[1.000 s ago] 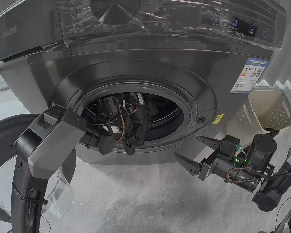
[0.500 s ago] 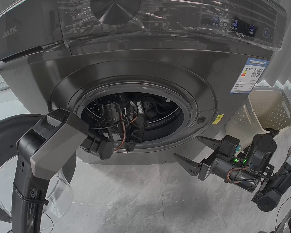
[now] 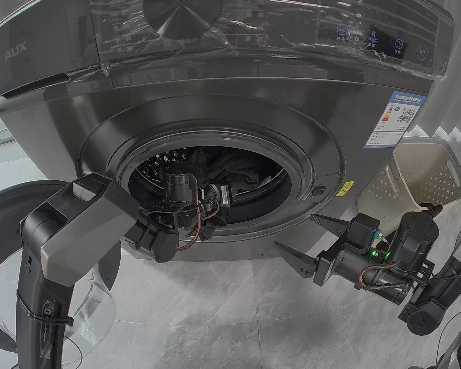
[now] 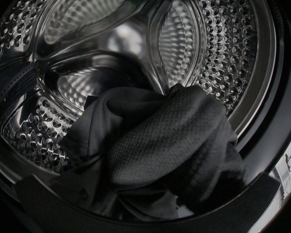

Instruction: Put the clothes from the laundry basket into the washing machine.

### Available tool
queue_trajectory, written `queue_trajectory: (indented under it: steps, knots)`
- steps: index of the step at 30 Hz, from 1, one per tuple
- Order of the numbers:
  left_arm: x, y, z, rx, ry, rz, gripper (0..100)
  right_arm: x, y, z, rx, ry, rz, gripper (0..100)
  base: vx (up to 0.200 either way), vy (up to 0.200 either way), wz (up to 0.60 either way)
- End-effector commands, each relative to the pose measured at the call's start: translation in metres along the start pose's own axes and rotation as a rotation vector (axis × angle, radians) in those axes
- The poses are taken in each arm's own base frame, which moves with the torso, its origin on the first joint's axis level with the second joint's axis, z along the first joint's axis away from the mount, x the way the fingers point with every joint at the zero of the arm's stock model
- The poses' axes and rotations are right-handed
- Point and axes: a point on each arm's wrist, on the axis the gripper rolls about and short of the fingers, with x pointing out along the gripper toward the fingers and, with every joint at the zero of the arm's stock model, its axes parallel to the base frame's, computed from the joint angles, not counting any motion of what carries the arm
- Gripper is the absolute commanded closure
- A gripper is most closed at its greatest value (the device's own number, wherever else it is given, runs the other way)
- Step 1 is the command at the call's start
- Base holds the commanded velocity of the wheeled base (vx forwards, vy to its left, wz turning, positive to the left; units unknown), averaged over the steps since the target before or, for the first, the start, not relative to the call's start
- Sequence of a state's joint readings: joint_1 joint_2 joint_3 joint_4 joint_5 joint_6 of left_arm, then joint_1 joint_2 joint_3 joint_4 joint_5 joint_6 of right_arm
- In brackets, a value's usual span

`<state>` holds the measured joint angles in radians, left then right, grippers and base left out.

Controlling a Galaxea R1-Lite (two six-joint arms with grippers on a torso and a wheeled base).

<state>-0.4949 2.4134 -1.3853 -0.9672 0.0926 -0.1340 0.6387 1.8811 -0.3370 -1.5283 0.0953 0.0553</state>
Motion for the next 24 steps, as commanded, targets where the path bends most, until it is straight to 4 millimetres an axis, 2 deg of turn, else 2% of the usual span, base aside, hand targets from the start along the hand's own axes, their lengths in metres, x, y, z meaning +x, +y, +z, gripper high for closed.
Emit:
queue_trajectory:
  steps: [1, 7, 13, 16, 21, 22, 24]
  knots:
    - [0.017, 0.003, 0.006, -0.010, -0.055, 0.021, 100, 0.001, 0.001, 0.000, 0.000, -0.003, 0.002, 0, 0.000, 0.000, 0.00]
    - [0.039, 0.012, 0.029, -0.057, -0.223, 0.105, 100, 0.001, 0.001, 0.001, -0.001, -0.008, 0.003, 0, 0.000, 0.000, 0.00]
    - [0.044, 0.009, 0.055, -0.087, -0.368, 0.096, 100, 0.002, 0.001, 0.001, -0.001, -0.011, 0.004, 0, 0.000, 0.000, 0.00]
    - [0.044, 0.008, 0.060, -0.091, -0.385, 0.093, 100, 0.002, 0.001, 0.001, -0.001, -0.011, 0.004, 0, 0.000, 0.000, 0.00]
    - [0.043, 0.007, 0.054, -0.091, -0.368, 0.094, 100, 0.002, 0.001, 0.002, -0.001, -0.012, 0.004, 0, 0.000, 0.000, 0.00]
    - [0.042, 0.008, 0.049, -0.087, -0.336, 0.105, 0, 0.002, 0.001, 0.002, -0.001, -0.012, 0.004, 0, 0.000, 0.000, 0.00]
    - [0.033, 0.008, 0.036, -0.073, -0.241, 0.122, 0, 0.002, 0.001, 0.002, -0.001, -0.012, 0.004, 0, 0.000, 0.000, 0.00]
